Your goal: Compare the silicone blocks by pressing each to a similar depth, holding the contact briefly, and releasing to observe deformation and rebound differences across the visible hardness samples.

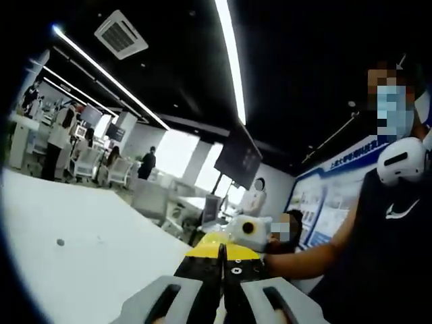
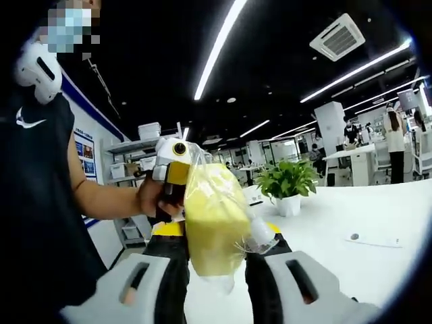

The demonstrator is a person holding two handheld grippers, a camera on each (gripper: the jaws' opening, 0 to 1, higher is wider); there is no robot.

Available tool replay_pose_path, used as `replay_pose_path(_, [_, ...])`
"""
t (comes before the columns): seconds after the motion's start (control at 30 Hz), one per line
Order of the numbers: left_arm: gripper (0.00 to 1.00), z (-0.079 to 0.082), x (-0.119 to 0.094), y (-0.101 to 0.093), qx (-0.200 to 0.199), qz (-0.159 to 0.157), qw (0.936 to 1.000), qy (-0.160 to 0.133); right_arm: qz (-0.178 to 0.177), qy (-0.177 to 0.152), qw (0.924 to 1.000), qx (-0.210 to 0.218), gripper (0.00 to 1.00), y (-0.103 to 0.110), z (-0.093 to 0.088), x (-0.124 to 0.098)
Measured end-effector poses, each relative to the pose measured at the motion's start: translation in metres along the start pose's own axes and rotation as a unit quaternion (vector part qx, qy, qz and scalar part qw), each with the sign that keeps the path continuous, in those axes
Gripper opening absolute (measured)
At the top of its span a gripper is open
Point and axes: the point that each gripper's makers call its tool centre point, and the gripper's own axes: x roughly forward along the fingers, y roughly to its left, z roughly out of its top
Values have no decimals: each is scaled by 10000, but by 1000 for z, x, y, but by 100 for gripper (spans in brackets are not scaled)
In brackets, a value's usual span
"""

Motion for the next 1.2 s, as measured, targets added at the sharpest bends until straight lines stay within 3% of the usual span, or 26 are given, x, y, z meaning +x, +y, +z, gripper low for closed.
replay_pose_path(0.07, [0, -1, -1, 2, 80, 67, 9999, 51, 1, -80, 10000, 44, 24, 0, -1, 0])
replay_pose_path(0.37, [0, -7, -4, 5, 2, 116, 9999, 80, 57, 162, 9988, 455, 14, 3, -10, 2])
replay_pose_path(0.57, [0, -8, -3, 4, 7, 80, 9999, 106, 72, 252, 9985, 487, 6, 1, -8, 0])
replay_pose_path(0.93, [0, -4, -5, 2, -90, 25, 9999, -36, 72, 371, 9973, 622, 2, 3, -2, 3])
replay_pose_path(1.2, [0, -3, -7, 3, 118, 132, 9998, 10, 68, 470, 9962, 728, 1, 3, -4, 5])
